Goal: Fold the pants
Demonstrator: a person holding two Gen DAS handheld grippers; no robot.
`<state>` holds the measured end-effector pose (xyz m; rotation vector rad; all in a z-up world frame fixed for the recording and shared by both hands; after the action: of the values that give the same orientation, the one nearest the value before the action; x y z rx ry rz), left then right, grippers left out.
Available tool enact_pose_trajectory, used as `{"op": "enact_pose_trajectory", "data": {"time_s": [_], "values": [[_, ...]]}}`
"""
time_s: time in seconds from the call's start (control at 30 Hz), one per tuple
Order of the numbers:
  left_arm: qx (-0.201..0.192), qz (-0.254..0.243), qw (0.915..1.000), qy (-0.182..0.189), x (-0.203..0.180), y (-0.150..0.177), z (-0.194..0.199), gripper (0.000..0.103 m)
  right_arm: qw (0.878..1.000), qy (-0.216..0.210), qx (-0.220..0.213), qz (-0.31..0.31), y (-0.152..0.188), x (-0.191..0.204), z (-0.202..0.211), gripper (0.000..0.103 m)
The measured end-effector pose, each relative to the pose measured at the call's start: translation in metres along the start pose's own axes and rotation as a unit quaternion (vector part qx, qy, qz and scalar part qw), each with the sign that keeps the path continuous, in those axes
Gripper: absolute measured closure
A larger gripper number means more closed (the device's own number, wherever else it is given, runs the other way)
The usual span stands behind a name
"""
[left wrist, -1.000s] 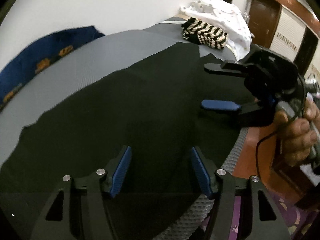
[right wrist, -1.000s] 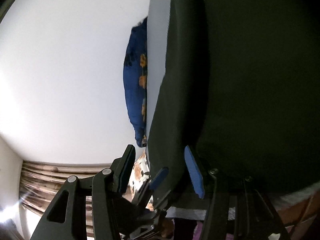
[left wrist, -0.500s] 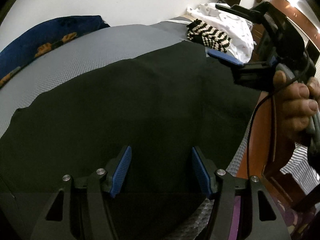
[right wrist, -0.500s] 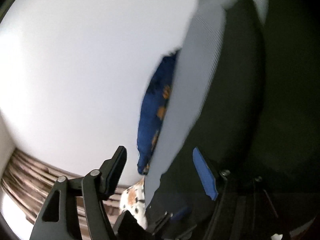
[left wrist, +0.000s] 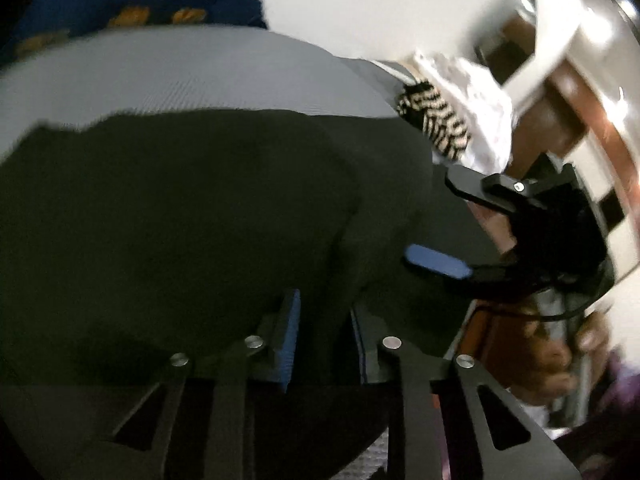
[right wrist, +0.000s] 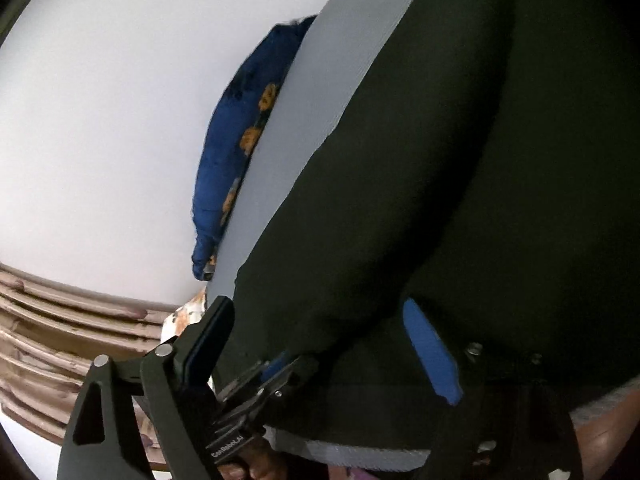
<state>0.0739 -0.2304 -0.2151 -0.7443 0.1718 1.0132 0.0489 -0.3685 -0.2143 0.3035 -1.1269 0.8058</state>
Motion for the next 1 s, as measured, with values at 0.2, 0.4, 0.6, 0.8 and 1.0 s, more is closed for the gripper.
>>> {"op": "enact_pose_trajectory", "data": {"time_s": [0.2, 0.4, 0.6, 0.8, 1.0], "values": [[-0.009, -0.035, 0.9990, -0.025, -0.009, 0.004, 0.000, 0.082, 0.994, -0.012, -0.110, 0.018, -0.062, 0.016, 0.030, 0.028], [-0.010, -0.032, 0.9990, -0.028, -0.008, 0.005, 0.001, 0.081, 0.993, -0.025, -0.074, 0.084, -0.099, 0.066, -0.004, 0.032], [-0.004, -0.041, 0.9985, -0.036, -0.011, 0.004, -0.001, 0.081, 0.986, 0.053, -0.045, 0.149, -0.072, 0.057, -0.014, 0.035], [0.001, -0.037, 0.9990, -0.026, -0.011, 0.004, 0.000, 0.081, 0.984, 0.102, -0.144, 0.017, -0.089, -0.050, 0.099, 0.034], [0.000, -0.036, 0.9990, -0.026, -0.010, 0.003, -0.001, 0.081, 0.989, 0.060, -0.132, -0.027, -0.107, -0.076, 0.106, 0.039]]}}
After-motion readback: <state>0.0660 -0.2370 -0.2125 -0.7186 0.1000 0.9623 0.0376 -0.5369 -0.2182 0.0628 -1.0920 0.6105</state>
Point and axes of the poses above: each gripper's, at about its wrist camera, not at the fingertips, and z roughly against the way its jaws point, x to its left, y to its underside, the point moved 8 cm from there along -z, roughly the way its jaws point, and after that the axes turned 6 degrees about -y, right-handed, at the moved point
